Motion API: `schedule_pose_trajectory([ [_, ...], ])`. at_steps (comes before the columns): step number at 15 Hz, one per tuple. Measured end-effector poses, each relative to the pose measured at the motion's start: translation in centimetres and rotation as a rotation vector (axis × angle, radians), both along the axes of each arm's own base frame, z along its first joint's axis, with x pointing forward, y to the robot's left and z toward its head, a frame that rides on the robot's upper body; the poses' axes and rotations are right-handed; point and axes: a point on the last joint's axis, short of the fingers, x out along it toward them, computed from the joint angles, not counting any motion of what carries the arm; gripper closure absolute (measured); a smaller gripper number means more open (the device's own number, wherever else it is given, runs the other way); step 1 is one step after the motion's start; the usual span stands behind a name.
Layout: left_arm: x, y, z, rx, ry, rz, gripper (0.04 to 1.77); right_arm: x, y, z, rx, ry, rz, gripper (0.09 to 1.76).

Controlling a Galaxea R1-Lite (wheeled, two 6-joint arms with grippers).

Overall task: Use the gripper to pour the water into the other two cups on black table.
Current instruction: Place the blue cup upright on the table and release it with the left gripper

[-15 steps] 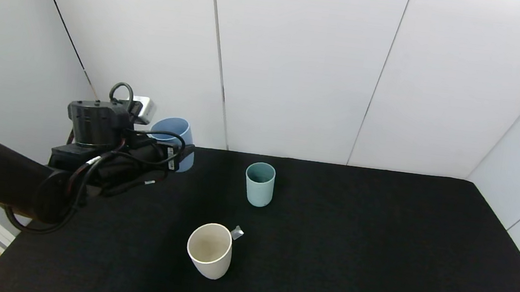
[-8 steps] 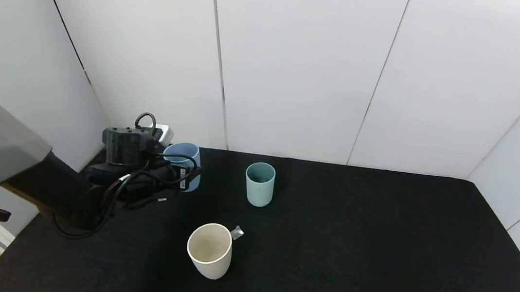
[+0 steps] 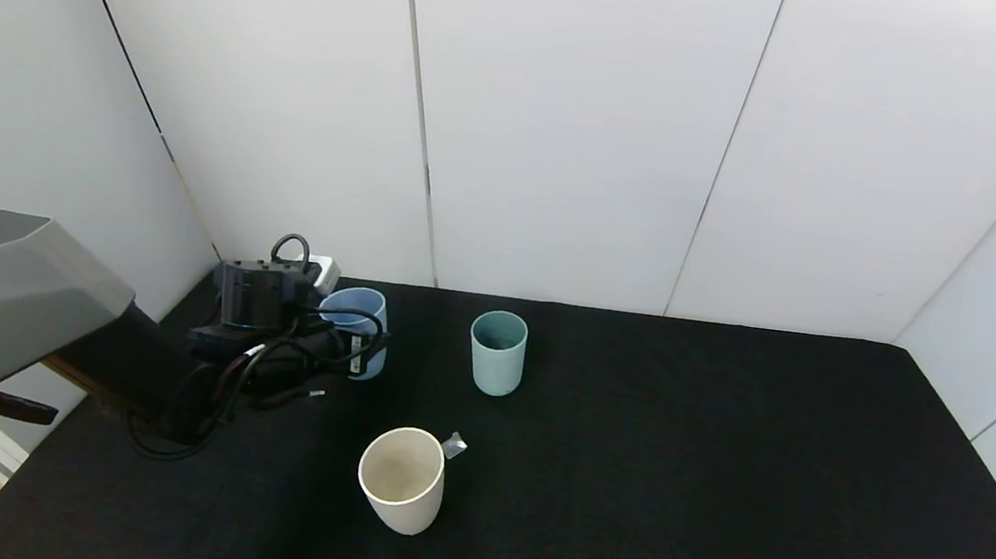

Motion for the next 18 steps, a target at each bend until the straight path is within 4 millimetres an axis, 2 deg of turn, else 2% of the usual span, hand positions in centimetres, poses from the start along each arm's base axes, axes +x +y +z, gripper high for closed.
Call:
schedule_pose_trajectory([
  [12, 0.3, 0.0, -1.2, 0.012, 0.026, 0.001, 0.62, 0.0, 0.0, 0.0, 0.0, 0.0, 0.0, 0.14],
  [14, 0.3, 0.0, -1.3, 0.013, 0.027, -0.001, 0.46, 0.0, 0.0, 0.0, 0.0, 0.0, 0.0, 0.14],
  [18, 0.3, 0.0, -1.2, 0.011, 0.025, 0.0, 0.32, 0.0, 0.0, 0.0, 0.0, 0.0, 0.0, 0.14],
])
